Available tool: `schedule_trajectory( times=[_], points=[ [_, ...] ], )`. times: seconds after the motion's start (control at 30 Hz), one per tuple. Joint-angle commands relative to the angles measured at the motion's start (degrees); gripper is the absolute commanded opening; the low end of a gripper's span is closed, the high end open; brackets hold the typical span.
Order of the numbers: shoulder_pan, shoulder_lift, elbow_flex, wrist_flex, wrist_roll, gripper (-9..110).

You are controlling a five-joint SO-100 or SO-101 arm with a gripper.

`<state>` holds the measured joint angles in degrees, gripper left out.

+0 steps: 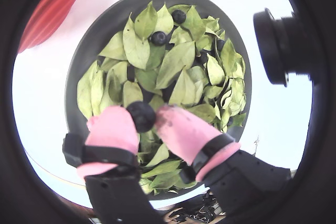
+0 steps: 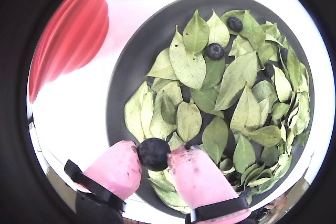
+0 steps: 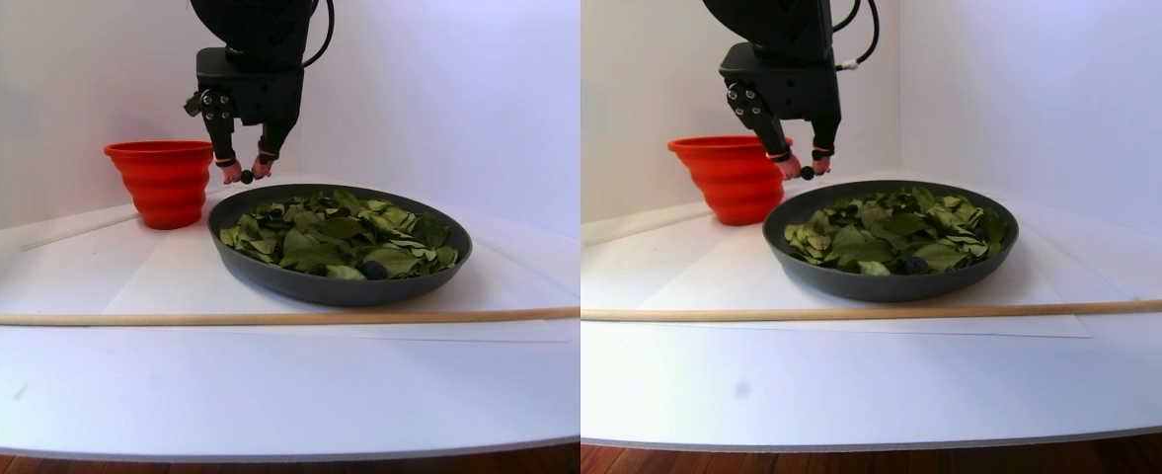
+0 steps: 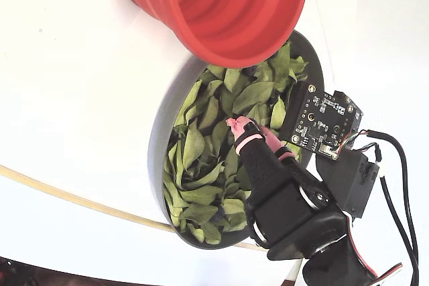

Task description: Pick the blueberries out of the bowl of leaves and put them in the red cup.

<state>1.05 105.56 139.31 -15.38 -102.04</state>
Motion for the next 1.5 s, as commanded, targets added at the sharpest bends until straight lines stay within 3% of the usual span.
schedule_trajectory(
  times=[0.0, 1.47],
  points=[
    [-1.0, 6.9, -0.3, 1.1, -0.5, 9],
    [-9.1, 15.8, -7.7, 7.7, -2.5, 9]
  ],
)
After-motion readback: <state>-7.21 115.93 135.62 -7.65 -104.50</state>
